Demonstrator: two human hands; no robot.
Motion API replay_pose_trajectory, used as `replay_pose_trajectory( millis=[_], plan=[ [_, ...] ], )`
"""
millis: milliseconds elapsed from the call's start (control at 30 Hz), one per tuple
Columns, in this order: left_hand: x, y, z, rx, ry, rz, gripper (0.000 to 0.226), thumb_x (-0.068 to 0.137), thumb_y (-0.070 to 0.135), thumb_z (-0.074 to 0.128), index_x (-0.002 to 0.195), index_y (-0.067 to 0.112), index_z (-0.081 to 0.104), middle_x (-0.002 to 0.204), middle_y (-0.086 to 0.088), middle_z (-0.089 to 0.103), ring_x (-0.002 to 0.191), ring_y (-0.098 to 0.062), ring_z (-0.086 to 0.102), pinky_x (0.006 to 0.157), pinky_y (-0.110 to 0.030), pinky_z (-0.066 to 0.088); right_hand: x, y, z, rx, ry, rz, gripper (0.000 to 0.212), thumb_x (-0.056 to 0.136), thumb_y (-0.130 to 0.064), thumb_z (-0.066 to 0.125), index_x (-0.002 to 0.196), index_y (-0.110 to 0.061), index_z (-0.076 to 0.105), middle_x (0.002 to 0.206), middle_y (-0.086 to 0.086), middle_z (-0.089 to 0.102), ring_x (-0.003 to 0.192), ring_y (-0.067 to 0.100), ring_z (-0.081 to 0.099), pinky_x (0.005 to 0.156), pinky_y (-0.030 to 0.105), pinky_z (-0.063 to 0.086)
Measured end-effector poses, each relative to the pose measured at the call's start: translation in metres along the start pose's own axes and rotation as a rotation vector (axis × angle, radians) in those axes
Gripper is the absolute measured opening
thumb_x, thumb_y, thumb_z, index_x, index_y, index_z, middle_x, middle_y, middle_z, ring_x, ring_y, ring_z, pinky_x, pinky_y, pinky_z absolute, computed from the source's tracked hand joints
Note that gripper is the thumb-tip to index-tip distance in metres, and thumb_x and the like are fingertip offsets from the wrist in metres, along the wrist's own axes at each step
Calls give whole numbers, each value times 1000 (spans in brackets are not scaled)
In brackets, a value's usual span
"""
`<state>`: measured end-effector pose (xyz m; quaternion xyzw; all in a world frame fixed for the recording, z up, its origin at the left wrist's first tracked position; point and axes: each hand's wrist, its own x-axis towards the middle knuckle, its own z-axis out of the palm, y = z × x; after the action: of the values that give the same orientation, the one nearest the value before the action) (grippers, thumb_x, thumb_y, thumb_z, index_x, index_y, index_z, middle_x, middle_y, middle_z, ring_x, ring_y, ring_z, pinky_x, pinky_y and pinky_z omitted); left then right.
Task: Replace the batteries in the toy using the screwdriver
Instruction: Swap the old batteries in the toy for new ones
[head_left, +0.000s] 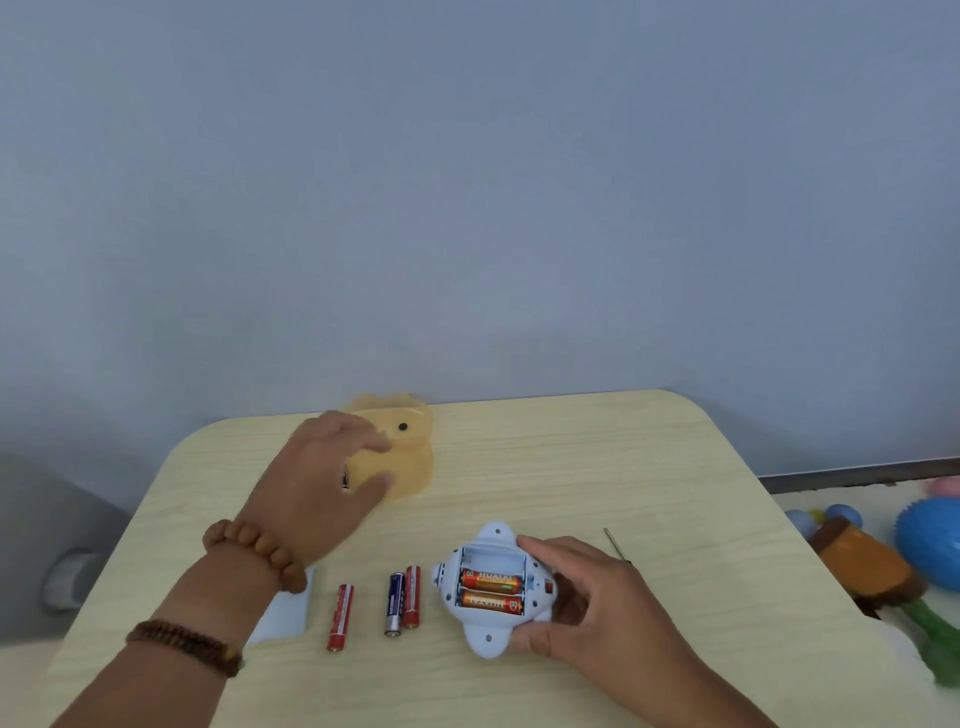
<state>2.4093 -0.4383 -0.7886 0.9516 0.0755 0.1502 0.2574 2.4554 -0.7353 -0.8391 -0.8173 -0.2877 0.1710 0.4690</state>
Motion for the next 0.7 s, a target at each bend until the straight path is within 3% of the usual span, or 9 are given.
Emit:
replay_pose_trajectory(
  millis=[67,167,333,433,567,633,700],
  plan=[
    [-19,36,-5,-133,-217,108,71,65,60,70,130,44,47,136,28,41,130,5,36,107,-22,35,-1,-2,-1,-6,-1,6,73,67,-27,94,132,-37,64,113,-20,67,100,6,68,80,13,51],
    [-51,62,19,-16,-488,183,101,67,56,77,147,42,17,145,32,18,134,12,17,109,-10,20,-2,0,-4,-9,-3,26,75,67,-21,95,134,-34,63,116,-15,68,103,9,70,87,24,58],
    [-53,60,51,56,-311,221,74,81,25,69,145,32,32,138,13,41,122,-5,41,102,-19,37,0,-3,-9,-20,-27,45,76,67,-21,94,134,-37,62,120,-12,68,108,10,70,94,36,59],
    [-53,53,52,13,-288,188,68,79,26,71,139,35,41,126,14,50,110,-3,50,94,-19,43,2,-10,-13,-54,-82,50,69,69,-26,92,128,-47,63,121,-18,65,109,4,67,95,32,57],
    [-52,54,51,-39,-284,178,68,70,28,75,132,38,49,113,17,51,94,2,49,80,-12,43,7,-27,-8,-141,-64,116,66,71,-54,77,131,-37,58,128,-24,56,118,-5,57,99,27,52],
    [-51,58,50,-57,-286,162,66,70,26,76,131,37,51,111,16,52,93,0,51,80,-18,47,8,-37,4,-174,-5,114,50,78,-48,73,123,-33,59,121,-21,58,110,-5,58,91,20,51],
    [-51,60,49,-64,-286,151,64,71,24,76,130,34,52,110,14,52,92,-3,54,81,-23,49,10,-45,17,-189,45,78,30,81,-40,70,109,-31,62,106,-15,61,95,0,61,78,21,54]
  ],
)
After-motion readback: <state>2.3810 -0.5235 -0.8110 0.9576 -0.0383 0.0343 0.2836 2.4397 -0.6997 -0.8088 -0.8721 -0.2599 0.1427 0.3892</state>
